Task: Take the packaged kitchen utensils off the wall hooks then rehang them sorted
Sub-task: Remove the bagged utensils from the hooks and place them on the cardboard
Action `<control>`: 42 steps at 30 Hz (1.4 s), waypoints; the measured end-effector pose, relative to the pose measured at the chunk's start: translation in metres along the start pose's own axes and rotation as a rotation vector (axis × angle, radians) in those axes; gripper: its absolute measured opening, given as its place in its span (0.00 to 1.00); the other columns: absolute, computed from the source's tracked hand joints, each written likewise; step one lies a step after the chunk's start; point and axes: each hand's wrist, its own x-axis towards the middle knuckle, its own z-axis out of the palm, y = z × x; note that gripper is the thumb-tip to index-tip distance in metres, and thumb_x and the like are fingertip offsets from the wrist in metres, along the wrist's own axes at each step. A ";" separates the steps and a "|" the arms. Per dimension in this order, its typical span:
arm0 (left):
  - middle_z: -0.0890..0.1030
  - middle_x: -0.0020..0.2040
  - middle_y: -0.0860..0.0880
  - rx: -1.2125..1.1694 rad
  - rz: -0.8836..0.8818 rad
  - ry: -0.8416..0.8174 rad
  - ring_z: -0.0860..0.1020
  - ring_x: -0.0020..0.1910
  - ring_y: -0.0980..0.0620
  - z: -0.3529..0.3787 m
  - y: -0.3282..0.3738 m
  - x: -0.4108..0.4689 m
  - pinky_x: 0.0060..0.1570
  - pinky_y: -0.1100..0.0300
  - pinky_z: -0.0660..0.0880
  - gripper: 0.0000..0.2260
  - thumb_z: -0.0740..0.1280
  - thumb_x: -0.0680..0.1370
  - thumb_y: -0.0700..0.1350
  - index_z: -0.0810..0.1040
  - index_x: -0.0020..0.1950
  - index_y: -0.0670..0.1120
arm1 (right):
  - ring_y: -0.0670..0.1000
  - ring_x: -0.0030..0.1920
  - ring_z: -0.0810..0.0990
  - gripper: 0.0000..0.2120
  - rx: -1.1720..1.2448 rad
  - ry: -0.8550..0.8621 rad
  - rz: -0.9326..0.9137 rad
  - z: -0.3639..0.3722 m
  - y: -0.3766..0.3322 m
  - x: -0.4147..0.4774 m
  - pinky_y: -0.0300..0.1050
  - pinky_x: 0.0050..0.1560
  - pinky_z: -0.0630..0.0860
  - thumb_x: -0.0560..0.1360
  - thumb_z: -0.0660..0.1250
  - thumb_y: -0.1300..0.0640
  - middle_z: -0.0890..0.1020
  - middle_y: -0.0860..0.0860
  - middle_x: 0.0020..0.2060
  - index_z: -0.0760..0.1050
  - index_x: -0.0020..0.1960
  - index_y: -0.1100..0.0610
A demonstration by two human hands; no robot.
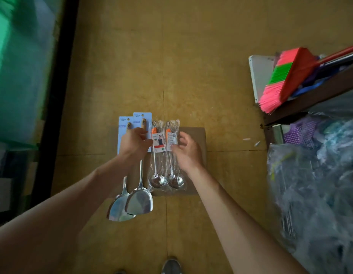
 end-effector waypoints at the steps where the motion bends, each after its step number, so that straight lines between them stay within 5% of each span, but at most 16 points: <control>1: 0.82 0.56 0.45 0.003 0.000 0.009 0.81 0.53 0.44 -0.011 0.011 -0.006 0.50 0.56 0.77 0.17 0.70 0.76 0.41 0.78 0.64 0.42 | 0.53 0.66 0.76 0.27 0.008 -0.001 0.000 -0.006 -0.011 -0.006 0.50 0.65 0.76 0.79 0.69 0.57 0.73 0.54 0.71 0.66 0.75 0.54; 6: 0.81 0.58 0.47 -0.012 0.027 0.049 0.78 0.42 0.48 -0.061 0.069 -0.031 0.40 0.58 0.74 0.16 0.70 0.77 0.44 0.78 0.65 0.46 | 0.52 0.69 0.74 0.26 0.032 0.016 -0.051 -0.039 -0.073 -0.034 0.48 0.68 0.73 0.80 0.67 0.59 0.72 0.54 0.71 0.65 0.76 0.55; 9: 0.79 0.63 0.46 -0.019 0.047 0.072 0.78 0.52 0.49 -0.085 0.104 -0.045 0.47 0.58 0.72 0.19 0.70 0.77 0.48 0.76 0.68 0.47 | 0.53 0.68 0.75 0.27 0.037 0.045 -0.076 -0.059 -0.106 -0.046 0.49 0.67 0.73 0.79 0.68 0.57 0.72 0.54 0.71 0.65 0.76 0.54; 15: 0.76 0.67 0.46 -0.027 0.113 0.098 0.75 0.45 0.52 -0.116 0.155 -0.076 0.46 0.58 0.72 0.23 0.70 0.77 0.51 0.73 0.71 0.48 | 0.52 0.67 0.75 0.27 0.053 0.092 -0.121 -0.095 -0.149 -0.067 0.47 0.66 0.73 0.79 0.67 0.57 0.71 0.54 0.73 0.65 0.76 0.54; 23: 0.76 0.68 0.47 0.052 0.192 0.063 0.77 0.55 0.49 -0.127 0.206 -0.130 0.56 0.52 0.77 0.24 0.70 0.76 0.54 0.73 0.71 0.49 | 0.53 0.67 0.75 0.27 0.111 0.182 -0.141 -0.146 -0.182 -0.116 0.52 0.67 0.73 0.79 0.68 0.54 0.72 0.54 0.71 0.65 0.76 0.53; 31: 0.75 0.68 0.48 0.156 0.538 -0.127 0.77 0.61 0.47 -0.069 0.311 -0.236 0.47 0.59 0.72 0.25 0.70 0.76 0.56 0.72 0.71 0.51 | 0.54 0.68 0.74 0.28 0.209 0.484 -0.136 -0.270 -0.172 -0.208 0.55 0.68 0.71 0.77 0.69 0.52 0.73 0.55 0.71 0.66 0.75 0.54; 38: 0.72 0.71 0.47 0.239 0.839 -0.326 0.71 0.68 0.48 -0.027 0.377 -0.390 0.63 0.56 0.69 0.26 0.70 0.76 0.56 0.70 0.72 0.51 | 0.51 0.65 0.75 0.27 0.244 0.844 -0.103 -0.377 -0.132 -0.355 0.37 0.61 0.67 0.78 0.68 0.50 0.76 0.51 0.64 0.68 0.74 0.57; 42: 0.78 0.55 0.50 0.212 1.086 -0.408 0.75 0.54 0.57 0.003 0.390 -0.473 0.53 0.68 0.67 0.18 0.73 0.72 0.56 0.76 0.58 0.51 | 0.51 0.73 0.68 0.27 0.200 1.015 -0.087 -0.423 -0.090 -0.441 0.40 0.72 0.61 0.80 0.66 0.49 0.71 0.53 0.73 0.66 0.76 0.56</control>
